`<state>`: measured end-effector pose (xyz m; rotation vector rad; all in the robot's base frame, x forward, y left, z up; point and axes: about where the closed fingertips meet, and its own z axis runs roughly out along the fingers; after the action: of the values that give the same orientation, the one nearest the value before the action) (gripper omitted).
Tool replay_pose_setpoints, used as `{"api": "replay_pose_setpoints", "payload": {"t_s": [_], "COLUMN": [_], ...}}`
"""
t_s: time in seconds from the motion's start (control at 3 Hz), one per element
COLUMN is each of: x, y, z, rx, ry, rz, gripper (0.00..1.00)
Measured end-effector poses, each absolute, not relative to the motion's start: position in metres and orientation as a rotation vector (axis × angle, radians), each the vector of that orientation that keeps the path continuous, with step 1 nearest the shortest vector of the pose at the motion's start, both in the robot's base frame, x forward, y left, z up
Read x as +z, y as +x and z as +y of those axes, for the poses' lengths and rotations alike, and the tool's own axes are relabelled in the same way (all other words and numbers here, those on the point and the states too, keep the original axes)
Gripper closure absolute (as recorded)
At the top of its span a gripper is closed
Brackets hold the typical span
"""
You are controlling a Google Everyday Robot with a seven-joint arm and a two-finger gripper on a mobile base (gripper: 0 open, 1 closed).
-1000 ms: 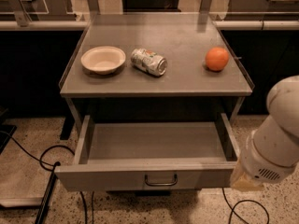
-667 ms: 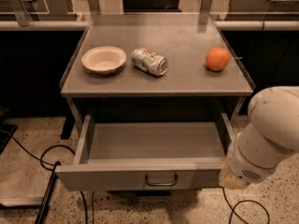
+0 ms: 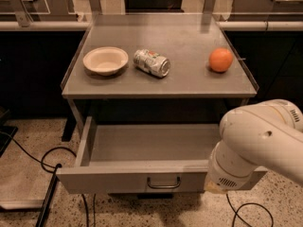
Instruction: Close top drawer
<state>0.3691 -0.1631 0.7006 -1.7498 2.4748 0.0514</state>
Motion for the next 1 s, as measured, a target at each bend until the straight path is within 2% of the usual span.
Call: {"api": "replay_pose_setpoints", "payload": {"t_s": [0.33, 1.0], "x": [0.689, 0.674], "y": [0.375, 0.401], "z": [-0.146, -0.157], "rx": [0.002, -0.055], "ry": [-1.778, -1.696], "rz": [2.452, 2.528], "gripper": [1.0, 1.0]}}
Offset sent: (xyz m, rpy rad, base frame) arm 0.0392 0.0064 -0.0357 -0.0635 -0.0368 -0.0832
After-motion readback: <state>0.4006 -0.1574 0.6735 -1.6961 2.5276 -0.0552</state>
